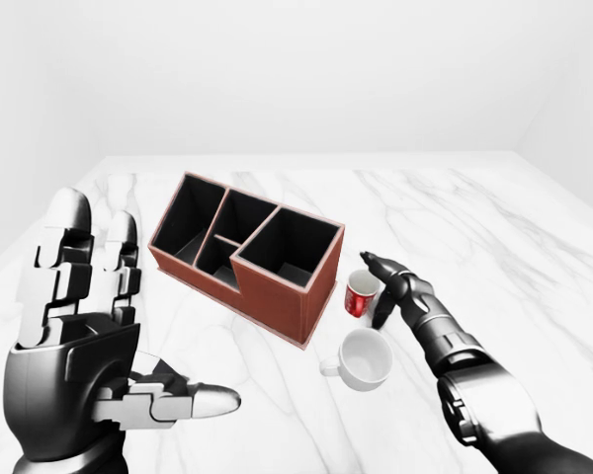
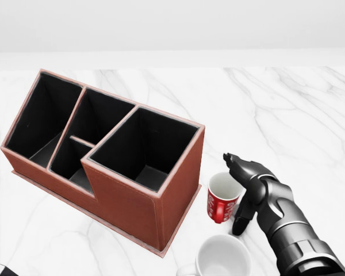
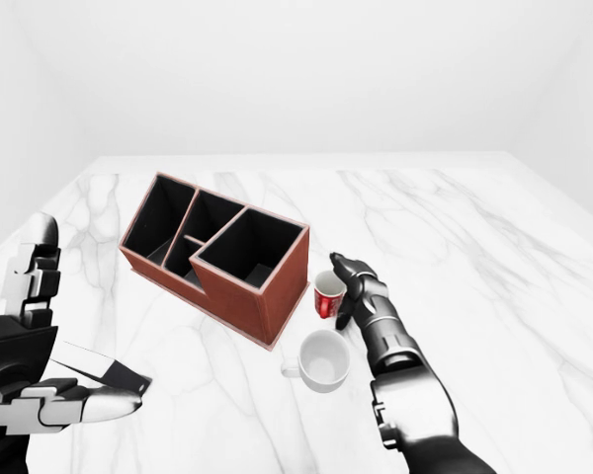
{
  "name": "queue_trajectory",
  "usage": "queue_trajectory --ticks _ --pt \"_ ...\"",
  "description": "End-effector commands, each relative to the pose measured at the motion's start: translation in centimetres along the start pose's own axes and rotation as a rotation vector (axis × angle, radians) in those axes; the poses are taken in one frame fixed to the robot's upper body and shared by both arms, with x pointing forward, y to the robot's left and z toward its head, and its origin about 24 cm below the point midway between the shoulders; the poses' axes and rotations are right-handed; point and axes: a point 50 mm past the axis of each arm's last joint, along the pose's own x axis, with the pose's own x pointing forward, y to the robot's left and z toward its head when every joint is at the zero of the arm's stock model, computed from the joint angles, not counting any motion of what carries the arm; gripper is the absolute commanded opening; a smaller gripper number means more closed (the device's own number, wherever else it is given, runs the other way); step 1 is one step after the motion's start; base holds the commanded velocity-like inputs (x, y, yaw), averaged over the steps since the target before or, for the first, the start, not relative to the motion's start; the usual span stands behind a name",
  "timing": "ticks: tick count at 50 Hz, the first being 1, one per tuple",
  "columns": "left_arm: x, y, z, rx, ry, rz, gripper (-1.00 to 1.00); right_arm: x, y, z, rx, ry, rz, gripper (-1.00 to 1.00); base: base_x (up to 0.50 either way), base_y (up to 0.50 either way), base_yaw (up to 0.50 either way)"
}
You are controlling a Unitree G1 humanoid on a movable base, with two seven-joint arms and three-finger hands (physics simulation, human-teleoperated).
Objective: Pick up the red mug and place it to the right of the caddy.
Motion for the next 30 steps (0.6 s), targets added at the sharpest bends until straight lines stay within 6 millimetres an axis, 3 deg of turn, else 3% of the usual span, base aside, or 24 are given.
queue_trajectory --ticks 1,7,14,22,30 --pt "-0.1 -0.1 -0.1 -0.004 0.008 -0.001 1.0 -0.2 -0.4 -0.3 -0.019 0.001 -0.007 1.0 0.0 0.0 0.0" --pt "0.0 -0.1 0.0 -0.006 0.001 -0.001 1.0 -0.5 -1.3 -0.7 -0.033 0.004 -0.018 1.0 0.0 0.0 0.0" --pt "0.0 -0.3 -0.1 -0.003 0.008 -0.01 1.0 -1.1 -3.9 -0.7 -0.043 -0.009 -0.059 1.0 0.0 0.0 0.0" --pt "0.0 0.0 0.0 -0.003 0.002 -0.002 1.0 -3.4 -10.3 -0.1 -0.066 -0.046 -0.149 1.0 0.0 0.0 0.0" --pt "0.0 0.1 0.0 -0.009 0.002 0.001 1.0 -5.7 -13.6 0.0 -0.094 -0.061 -0.19 1.0 0.0 0.0 0.0"
